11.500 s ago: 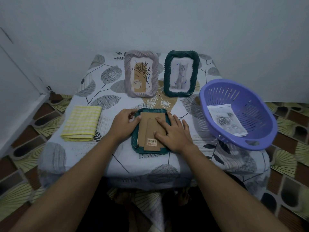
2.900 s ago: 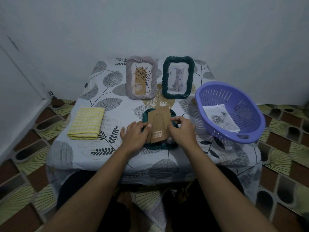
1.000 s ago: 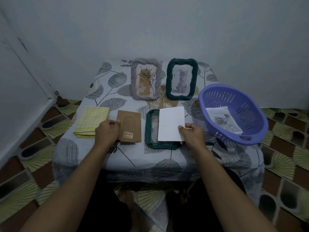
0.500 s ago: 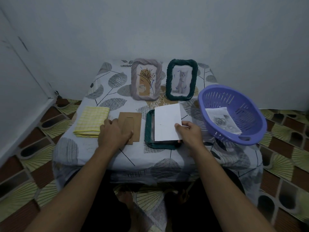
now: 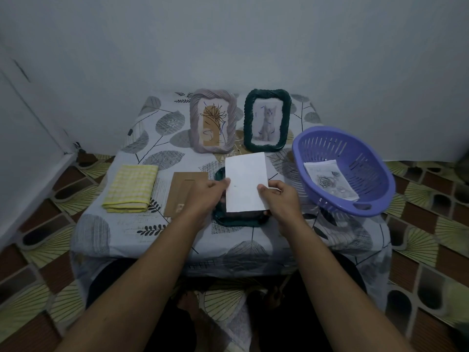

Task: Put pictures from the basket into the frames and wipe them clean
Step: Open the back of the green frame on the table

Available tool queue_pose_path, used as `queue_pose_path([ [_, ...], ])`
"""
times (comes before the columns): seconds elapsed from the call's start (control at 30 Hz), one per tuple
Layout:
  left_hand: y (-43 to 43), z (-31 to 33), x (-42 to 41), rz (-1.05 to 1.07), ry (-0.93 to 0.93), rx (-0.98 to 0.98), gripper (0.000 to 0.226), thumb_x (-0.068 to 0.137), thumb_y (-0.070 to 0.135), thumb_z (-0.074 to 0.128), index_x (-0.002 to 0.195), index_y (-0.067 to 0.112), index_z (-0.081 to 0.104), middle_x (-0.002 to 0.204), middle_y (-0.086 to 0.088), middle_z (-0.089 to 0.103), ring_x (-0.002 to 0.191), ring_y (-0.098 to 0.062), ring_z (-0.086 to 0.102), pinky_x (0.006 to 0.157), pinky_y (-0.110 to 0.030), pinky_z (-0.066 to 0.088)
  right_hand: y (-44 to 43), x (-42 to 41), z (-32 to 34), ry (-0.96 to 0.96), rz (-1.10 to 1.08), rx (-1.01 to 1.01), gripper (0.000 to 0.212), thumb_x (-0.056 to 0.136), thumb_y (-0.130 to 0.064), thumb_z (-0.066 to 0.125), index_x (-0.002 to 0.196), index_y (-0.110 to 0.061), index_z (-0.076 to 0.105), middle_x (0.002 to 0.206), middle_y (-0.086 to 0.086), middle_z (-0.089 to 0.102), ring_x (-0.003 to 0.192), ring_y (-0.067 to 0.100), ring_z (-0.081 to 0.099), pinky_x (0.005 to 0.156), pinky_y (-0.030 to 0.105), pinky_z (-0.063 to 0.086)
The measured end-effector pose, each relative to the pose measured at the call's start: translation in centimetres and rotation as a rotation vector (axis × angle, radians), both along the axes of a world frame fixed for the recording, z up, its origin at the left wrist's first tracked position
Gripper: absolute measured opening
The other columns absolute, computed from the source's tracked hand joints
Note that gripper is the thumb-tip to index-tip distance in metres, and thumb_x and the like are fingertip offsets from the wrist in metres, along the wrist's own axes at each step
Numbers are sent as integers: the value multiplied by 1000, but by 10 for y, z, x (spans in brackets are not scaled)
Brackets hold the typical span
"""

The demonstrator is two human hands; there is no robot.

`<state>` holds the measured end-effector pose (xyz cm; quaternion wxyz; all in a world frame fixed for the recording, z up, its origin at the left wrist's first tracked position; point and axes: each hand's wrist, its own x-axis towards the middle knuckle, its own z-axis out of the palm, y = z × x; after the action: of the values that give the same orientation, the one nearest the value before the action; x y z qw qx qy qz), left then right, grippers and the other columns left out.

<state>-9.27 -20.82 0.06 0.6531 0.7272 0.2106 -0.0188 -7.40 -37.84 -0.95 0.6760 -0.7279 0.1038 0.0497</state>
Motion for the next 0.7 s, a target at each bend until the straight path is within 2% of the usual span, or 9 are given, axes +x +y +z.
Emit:
queue_pose_path([
  [0.1, -1, -8, 3, 25, 9, -65, 8, 93, 14, 69, 86, 9, 71, 76, -4, 66, 65, -13, 54, 51, -20, 44, -1, 0, -2, -11, 9, -82, 7, 94, -22, 66, 99, -17, 64, 86, -2, 71, 80, 18, 65, 52, 26, 50],
  [0.2, -1, -9, 6, 74, 0, -93, 6, 93, 12, 69, 88, 10, 70, 82, -2, 67, 68, -12, 55, 46, -14, 44, -7, 0, 3, -180, -4, -454, 13, 95, -25, 60, 104, -18, 65, 95, -6, 68, 87, 16, 62, 73, 30, 49],
  [0.33, -2, -10, 14, 98, -8, -82, 7, 93, 14, 69, 87, 11, 70, 84, -2, 68, 69, -10, 57, 49, -15, 45, -17, -6, 25, -501, -93, -738, 19, 95, -21, 57, 110, -18, 67, 98, -6, 67, 85, 17, 60, 71, 29, 46],
  [0.4, -6, -10, 19, 90, -26, -55, 7, 93, 16, 70, 88, 11, 71, 85, -2, 70, 70, -10, 61, 49, -15, 47, -28, -2, 33, -578, -142, -944, 23, 91, -22, 57, 111, -19, 69, 102, -1, 70, 96, 24, 60, 76, 35, 45],
  [0.47, -13, -9, 26, 71, -34, -4, 6, 92, 18, 71, 89, 13, 73, 88, -1, 72, 77, -13, 66, 53, -17, 50, -43, 6, 41, -454, -79, -1142, 35, 90, -28, 56, 123, -20, 64, 119, 4, 66, 114, 29, 52, 92, 42, 39],
  [0.53, -22, -6, 33, 37, -37, 43, 6, 92, 19, 71, 90, 14, 73, 88, 0, 71, 77, -12, 64, 53, -17, 49, -62, 15, 44, -248, 36, -1220, 42, 90, -34, 54, 129, -19, 58, 126, 6, 61, 118, 32, 49, 98, 45, 34],
  [0.57, -28, -6, 37, 17, -35, 61, 6, 92, 19, 71, 89, 13, 72, 87, 0, 70, 74, -10, 61, 54, -18, 49, -70, 18, 44, -178, 86, -1199, 39, 90, -35, 54, 125, -18, 59, 119, 7, 63, 111, 33, 52, 94, 44, 37],
  [0.63, -42, -6, 46, -19, -32, 93, 9, 91, 17, 72, 83, 16, 71, 88, -2, 69, 70, -9, 57, 65, -23, 49, -83, 20, 43, -113, 141, -1106, 31, 89, -32, 54, 113, -15, 64, 99, 7, 65, 88, 32, 57, 74, 36, 43],
  [0.7, -58, -8, 54, -35, -16, 92, 12, 89, 16, 74, 77, 15, 71, 88, -6, 71, 68, -12, 57, 68, -25, 49, -90, 23, 43, -122, 160, -1074, 26, 90, -29, 55, 106, -13, 67, 86, 6, 63, 77, 29, 56, 60, 31, 39],
])
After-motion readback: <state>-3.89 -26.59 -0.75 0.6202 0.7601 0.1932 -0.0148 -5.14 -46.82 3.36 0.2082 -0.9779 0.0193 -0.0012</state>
